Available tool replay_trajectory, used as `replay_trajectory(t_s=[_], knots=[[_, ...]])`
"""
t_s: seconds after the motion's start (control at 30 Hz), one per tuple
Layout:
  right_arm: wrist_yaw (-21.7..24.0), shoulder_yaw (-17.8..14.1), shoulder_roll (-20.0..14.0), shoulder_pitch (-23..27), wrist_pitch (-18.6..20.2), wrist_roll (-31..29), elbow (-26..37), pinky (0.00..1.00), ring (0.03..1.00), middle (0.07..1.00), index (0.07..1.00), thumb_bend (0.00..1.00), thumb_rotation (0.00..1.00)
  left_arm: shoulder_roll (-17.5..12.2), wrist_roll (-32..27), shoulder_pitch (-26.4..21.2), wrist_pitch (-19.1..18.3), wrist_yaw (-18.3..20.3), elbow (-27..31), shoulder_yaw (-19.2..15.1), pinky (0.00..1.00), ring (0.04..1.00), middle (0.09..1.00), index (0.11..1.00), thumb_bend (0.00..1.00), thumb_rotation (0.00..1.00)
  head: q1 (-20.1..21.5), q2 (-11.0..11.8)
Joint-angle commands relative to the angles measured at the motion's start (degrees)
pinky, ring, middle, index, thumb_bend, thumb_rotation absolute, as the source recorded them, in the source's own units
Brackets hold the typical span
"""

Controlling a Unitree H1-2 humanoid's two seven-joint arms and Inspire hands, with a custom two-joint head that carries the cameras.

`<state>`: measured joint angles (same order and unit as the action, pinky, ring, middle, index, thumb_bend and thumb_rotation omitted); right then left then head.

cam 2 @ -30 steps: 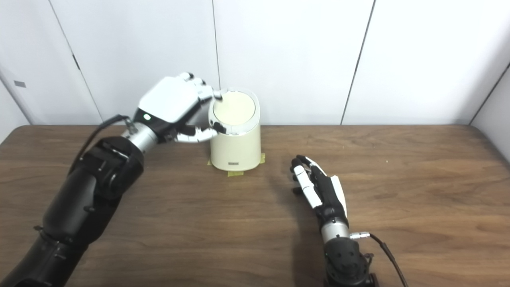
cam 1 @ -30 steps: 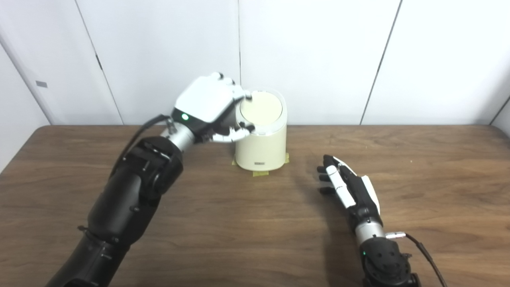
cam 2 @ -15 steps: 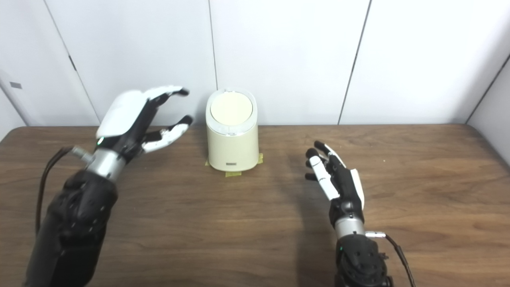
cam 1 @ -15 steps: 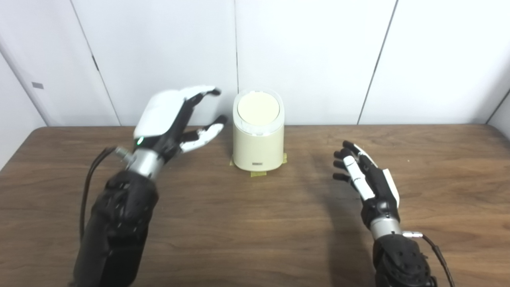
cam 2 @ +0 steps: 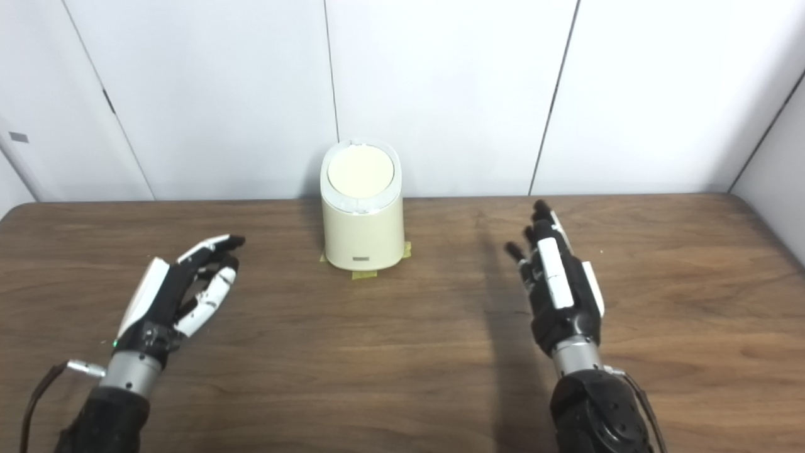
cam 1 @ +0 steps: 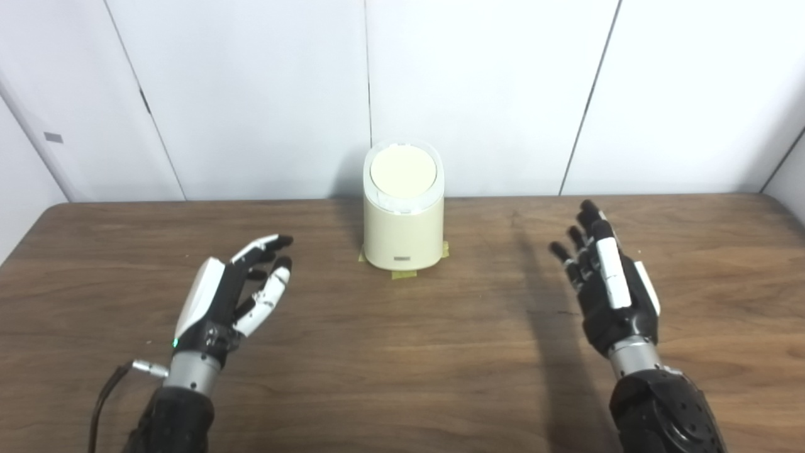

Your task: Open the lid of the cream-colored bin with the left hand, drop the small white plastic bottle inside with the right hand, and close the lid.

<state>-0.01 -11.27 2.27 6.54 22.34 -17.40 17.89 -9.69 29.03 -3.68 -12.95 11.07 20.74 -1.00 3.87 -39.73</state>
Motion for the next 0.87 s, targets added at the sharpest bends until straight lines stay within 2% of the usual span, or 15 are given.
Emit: replay_trajectory(t_s=[0.0, 0.07, 0.27, 0.4, 0.5, 0.7, 0.83], knots=[[0.7, 0.2, -0.8, 1.0, -0.3, -1.4, 3.3, 0.88, 0.988, 1.000, 0.966, 0.69, 0.69, 0.4, -0.4, -0.5, 2.2, -2.7, 0.6, 0.4, 0.75, 0.835, 0.855, 0.829, 0.29, 0.79, 0.2, -0.2], [0.4, 0.3, -0.9, 0.7, -0.1, -1.8, 3.8, 0.89, 0.993, 1.000, 0.965, 0.69, 0.71, 1.4, -1.7, 0.3, 2.5, -3.8, 0.1, 0.3, 0.76, 0.837, 0.857, 0.831, 0.29, 0.76, 0.9, -0.4], [0.7, 0.5, -1.5, 0.1, 1.2, -4.0, 5.3, 0.91, 1.000, 1.000, 0.968, 0.69, 0.83, 3.2, -7.2, 0.8, 1.6, -5.1, -0.8, -1.0, 0.83, 0.880, 0.871, 0.848, 0.32, 0.88, 1.5, -1.0], [0.7, 0.5, -1.8, 0.0, 2.4, -6.3, 6.2, 0.94, 1.000, 1.000, 0.976, 0.68, 0.86, 3.7, -12.9, 0.3, -2.7, -3.6, 1.7, -2.4, 0.91, 0.907, 0.877, 0.862, 0.34, 0.90, 2.4, -1.3], [0.2, 0.4, -2.0, -0.1, 3.6, -7.6, 7.2, 0.95, 1.000, 1.000, 0.979, 0.69, 0.89, 2.9, -15.2, -0.2, -5.0, -2.7, 4.1, -2.5, 0.92, 0.900, 0.871, 0.865, 0.33, 0.94, 3.2, -1.5], [-0.7, -0.5, -3.3, -0.8, 4.5, -16.2, 7.6, 0.98, 1.000, 1.000, 1.000, 0.66, 0.91, 2.5, -17.4, 0.5, -8.9, -2.7, 6.4, -2.2, 0.96, 0.908, 0.856, 0.853, 0.33, 0.92, 4.0, -1.9], [-1.1, -0.5, -4.6, -1.2, 4.4, -17.7, 7.1, 0.98, 1.000, 1.000, 1.000, 0.65, 0.87, 2.1, -18.1, 0.8, -8.1, -2.9, 7.0, -2.2, 0.90, 0.885, 0.856, 0.856, 0.32, 0.92, 3.7, -2.0]])
